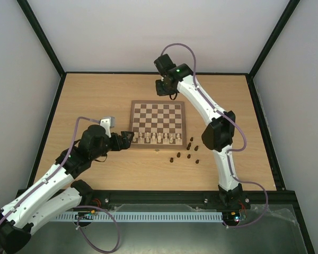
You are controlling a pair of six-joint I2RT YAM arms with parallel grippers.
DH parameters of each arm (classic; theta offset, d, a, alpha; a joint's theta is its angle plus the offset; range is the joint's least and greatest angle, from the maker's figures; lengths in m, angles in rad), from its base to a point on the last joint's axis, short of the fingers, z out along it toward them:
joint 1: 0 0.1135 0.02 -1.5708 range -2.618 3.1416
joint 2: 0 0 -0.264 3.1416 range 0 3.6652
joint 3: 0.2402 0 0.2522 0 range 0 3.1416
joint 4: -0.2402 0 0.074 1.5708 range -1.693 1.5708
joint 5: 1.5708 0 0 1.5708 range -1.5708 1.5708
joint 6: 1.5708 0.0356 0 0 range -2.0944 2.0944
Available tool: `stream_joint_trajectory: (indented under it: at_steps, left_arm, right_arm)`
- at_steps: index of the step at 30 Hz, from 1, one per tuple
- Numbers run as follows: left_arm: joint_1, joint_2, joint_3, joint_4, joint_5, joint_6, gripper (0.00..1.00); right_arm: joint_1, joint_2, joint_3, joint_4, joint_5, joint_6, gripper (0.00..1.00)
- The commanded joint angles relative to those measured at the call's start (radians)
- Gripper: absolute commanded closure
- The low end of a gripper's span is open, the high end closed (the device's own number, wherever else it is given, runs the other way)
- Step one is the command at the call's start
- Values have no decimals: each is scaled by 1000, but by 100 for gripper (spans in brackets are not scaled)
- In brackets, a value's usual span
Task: Set up the chess pieces on the board
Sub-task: Place the chess piece on the chessboard.
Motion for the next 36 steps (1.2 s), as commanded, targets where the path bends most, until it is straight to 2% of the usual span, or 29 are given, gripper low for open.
stream_joint_trajectory:
  at_steps: [1, 13, 36]
  left_arm:
    - [5, 12, -3, 27, 6, 16, 0]
    - [13, 56, 5, 36, -2, 25, 1]
    - [29, 107, 11, 64, 8, 34, 0]
  right_arm:
    - [6, 50, 39, -12, -54, -43, 91]
    - [6, 172, 41, -15, -36, -57, 92]
    - [-13, 253, 47, 28, -43, -69, 92]
